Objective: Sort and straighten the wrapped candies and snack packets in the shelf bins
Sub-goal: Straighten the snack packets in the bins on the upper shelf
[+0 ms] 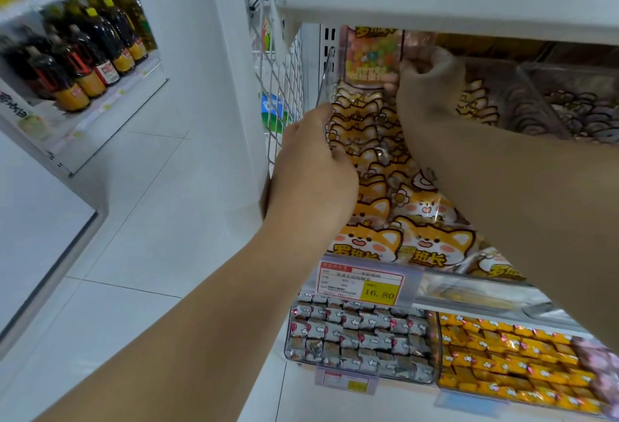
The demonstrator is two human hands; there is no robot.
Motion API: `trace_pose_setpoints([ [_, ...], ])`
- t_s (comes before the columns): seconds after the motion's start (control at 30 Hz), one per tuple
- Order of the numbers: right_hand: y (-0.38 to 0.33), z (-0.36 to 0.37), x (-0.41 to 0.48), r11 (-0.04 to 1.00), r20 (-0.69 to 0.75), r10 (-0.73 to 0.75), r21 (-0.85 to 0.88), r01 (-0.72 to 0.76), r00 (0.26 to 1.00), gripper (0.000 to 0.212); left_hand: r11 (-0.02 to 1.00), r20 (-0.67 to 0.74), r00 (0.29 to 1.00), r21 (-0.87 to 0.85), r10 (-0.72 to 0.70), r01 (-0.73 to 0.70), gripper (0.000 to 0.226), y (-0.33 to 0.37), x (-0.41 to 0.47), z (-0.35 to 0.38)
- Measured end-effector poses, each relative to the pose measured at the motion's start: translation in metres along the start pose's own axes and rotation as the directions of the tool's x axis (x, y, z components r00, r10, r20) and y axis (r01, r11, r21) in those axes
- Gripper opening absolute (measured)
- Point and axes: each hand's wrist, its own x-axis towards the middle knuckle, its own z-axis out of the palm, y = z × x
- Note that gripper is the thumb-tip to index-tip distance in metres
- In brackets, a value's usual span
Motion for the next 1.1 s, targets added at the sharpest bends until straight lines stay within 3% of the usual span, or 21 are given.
trace_pose_setpoints([
  [0.13, 0.002, 0.001, 0.001, 1.000, -0.011, -0.017, -0.017, 0.017, 1.000, 0.013, 1.000, 0.004, 1.000, -0.003, -0.001, 0.001, 0.053, 0.000, 0.000, 0.000],
  [0.3, 0.003, 0.003, 0.007, 0.970, 0.143, 0.080, -0.239, -0.044, 0.987, 0.026, 1.000, 0.008, 1.000, -0.025, -0.003, 0.003, 0.053, 0.000, 0.000, 0.000],
  [0.5, -0.006, -0.001, 0.013, 0.871, 0.218, 0.111, -0.491, 0.011, 0.970, 0.012, 1.000, 0.012, 1.000, -0.017, -0.012, 0.012, 0.054, 0.000, 0.000, 0.001],
  [0.67, -0.017, -0.007, 0.005, 0.895, 0.272, -0.103, -0.394, 0.208, 0.957, 0.014, 0.999, 0.003, 1.000, -0.033, -0.020, 0.020, 0.054, 0.001, -0.001, 0.001],
  [0.83, 0.003, -0.013, 0.011, 0.737, 0.440, -0.059, -0.586, 0.336, 0.896, 0.007, 1.000, -0.008, 1.000, 0.003, -0.002, 0.002, 0.051, 0.000, 0.000, 0.000],
  [0.93, 0.006, -0.013, 0.009, 0.733, 0.464, -0.063, -0.580, 0.357, 0.884, 0.004, 1.000, -0.012, 1.000, -0.002, -0.001, 0.001, 0.052, 0.000, 0.000, 0.001],
  [1.1, 0.000, -0.013, 0.003, 0.762, 0.430, -0.168, -0.514, 0.393, 0.887, 0.020, 1.000, -0.018, 1.000, -0.001, 0.010, -0.010, 0.052, 0.001, 0.000, 0.001],
])
